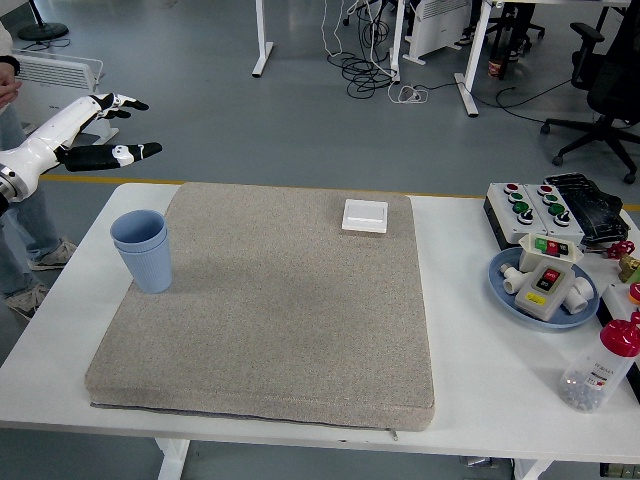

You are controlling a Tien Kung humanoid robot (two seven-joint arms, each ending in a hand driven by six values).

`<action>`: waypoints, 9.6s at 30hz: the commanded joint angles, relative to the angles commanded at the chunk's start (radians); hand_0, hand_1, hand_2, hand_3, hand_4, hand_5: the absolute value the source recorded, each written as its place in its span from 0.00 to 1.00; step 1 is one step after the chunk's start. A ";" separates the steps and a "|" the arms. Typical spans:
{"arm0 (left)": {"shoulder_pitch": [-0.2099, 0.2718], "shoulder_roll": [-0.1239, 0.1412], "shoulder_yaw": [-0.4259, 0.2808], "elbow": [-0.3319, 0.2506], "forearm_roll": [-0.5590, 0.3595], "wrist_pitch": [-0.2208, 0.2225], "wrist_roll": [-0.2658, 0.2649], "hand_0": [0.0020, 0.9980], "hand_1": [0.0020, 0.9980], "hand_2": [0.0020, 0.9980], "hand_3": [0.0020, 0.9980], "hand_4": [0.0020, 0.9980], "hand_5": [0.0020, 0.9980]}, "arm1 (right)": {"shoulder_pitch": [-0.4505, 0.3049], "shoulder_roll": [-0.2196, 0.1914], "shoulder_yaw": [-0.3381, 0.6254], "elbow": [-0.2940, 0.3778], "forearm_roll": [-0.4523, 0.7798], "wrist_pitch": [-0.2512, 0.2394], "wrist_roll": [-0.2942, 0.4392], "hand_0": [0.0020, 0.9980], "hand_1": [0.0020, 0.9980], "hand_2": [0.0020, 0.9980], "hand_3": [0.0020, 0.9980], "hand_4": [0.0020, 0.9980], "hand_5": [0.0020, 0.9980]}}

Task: Push cup pick cup insert cup

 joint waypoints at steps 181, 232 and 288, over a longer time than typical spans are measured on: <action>0.555 -0.307 -0.470 0.083 -1.245 -0.141 0.234 0.85 0.85 0.89 0.78 0.50 1.00 | 0.005 0.005 0.029 0.000 -0.037 -0.003 -0.001 0.78 0.72 0.72 0.63 0.30 0.57; 0.561 -0.313 -0.485 0.099 -1.243 -0.139 0.233 0.85 0.85 0.89 0.78 0.51 1.00 | 0.005 0.004 0.028 0.000 -0.038 -0.004 -0.001 0.78 0.72 0.72 0.63 0.30 0.57; 0.598 -0.313 -0.508 0.103 -1.232 -0.136 0.222 0.85 0.85 0.89 0.77 0.51 1.00 | -0.005 0.001 0.029 0.000 -0.072 -0.002 -0.005 0.78 0.72 0.72 0.63 0.30 0.57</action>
